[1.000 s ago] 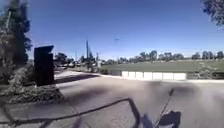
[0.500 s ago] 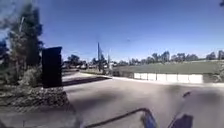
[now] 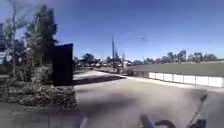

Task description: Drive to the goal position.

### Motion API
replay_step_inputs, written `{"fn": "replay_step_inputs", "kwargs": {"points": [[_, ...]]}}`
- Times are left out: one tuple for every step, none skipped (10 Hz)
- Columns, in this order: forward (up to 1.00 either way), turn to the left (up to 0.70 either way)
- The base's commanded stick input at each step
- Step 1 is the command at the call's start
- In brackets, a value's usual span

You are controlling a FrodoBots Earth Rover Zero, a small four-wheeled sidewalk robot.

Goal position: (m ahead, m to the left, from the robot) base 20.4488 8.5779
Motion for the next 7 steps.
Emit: {"fn": "replay_step_inputs", "kwargs": {"points": [[0.50, 0.00], [0.50, 0.00], [0.50, 0.00], [0.50, -0.06], [0.50, -0.24], [0.50, -0.41], [0.50, -0.50]]}}
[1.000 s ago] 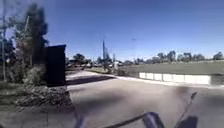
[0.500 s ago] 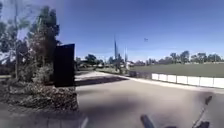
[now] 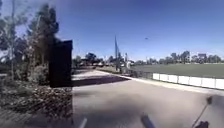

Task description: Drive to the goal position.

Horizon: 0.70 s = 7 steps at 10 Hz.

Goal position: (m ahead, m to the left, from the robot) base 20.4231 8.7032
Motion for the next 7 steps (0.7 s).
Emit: {"fn": "replay_step_inputs", "kwargs": {"points": [[0.50, -0.50], [0.50, -0.50], [0.50, 0.00], [0.50, 0.00], [0.50, 0.00], [0.50, 0.17], [0.50, 0.32]]}}
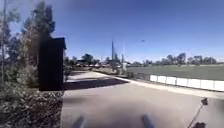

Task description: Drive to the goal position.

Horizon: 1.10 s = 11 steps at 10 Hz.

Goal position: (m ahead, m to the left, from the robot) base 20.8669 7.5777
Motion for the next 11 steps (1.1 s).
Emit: {"fn": "replay_step_inputs", "kwargs": {"points": [[0.50, 0.48], [0.50, 0.50], [0.50, 0.50], [0.50, 0.42], [0.50, 0.27], [0.50, 0.11], [0.50, 0.00], [0.50, 0.00], [0.50, 0.00], [0.70, 0.35], [0.70, 0.35]]}}
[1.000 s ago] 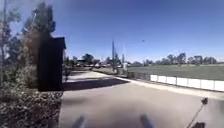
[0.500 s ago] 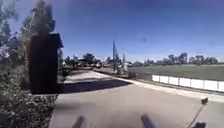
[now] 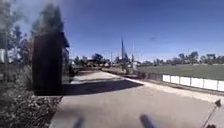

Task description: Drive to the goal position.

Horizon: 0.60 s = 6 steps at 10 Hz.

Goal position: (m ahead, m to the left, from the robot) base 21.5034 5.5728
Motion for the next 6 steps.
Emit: {"fn": "replay_step_inputs", "kwargs": {"points": [[0.70, 0.35], [0.70, 0.00], [0.70, 0.00], [0.70, 0.00], [0.70, 0.00], [0.70, 0.00]]}}
